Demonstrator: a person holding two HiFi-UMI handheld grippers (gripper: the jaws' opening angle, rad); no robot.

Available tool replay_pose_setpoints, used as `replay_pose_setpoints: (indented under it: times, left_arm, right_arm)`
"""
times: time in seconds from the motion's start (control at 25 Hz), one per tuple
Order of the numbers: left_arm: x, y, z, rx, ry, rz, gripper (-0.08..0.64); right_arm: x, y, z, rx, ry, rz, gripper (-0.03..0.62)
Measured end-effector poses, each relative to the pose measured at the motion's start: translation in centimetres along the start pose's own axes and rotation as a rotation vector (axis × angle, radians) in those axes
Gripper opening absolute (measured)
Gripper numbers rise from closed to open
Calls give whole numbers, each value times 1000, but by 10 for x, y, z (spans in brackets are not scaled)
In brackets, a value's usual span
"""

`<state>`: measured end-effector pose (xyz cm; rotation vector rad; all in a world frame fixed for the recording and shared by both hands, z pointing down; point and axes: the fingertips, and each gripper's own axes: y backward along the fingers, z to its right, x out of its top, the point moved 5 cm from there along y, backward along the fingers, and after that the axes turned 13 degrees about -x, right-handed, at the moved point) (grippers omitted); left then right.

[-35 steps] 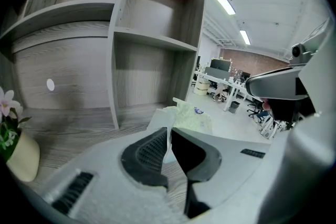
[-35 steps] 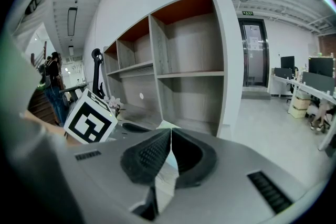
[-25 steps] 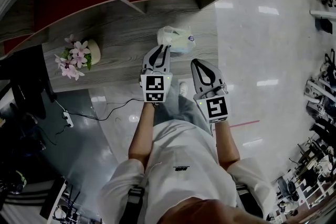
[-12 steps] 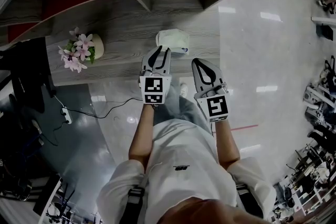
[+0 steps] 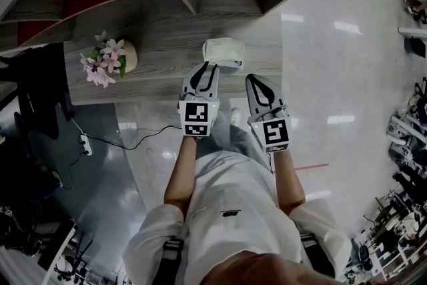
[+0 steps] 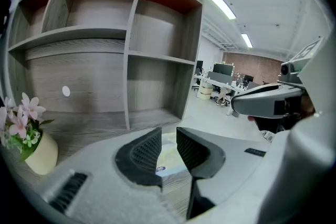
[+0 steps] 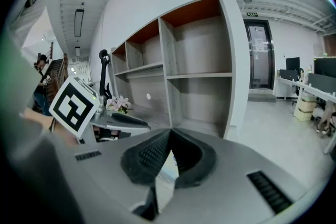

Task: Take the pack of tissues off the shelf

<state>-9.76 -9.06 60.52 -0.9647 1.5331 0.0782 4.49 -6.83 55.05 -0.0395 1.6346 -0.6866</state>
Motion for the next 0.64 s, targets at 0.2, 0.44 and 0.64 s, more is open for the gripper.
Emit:
replay_pose_setpoints:
  times: [0.2, 0.44, 0.64]
  left_arm:
    - [2, 2, 2, 0, -1, 2, 94]
    - [3, 2, 2, -1, -5, -2, 95]
    - [5, 0, -1, 0, -7, -4, 95]
  right_arm:
    - [-1, -1, 0, 7, 4, -4, 25]
    - [-2, -6, 1, 13, 4, -6, 25]
    - [-2, -12, 1, 22, 9, -11, 25]
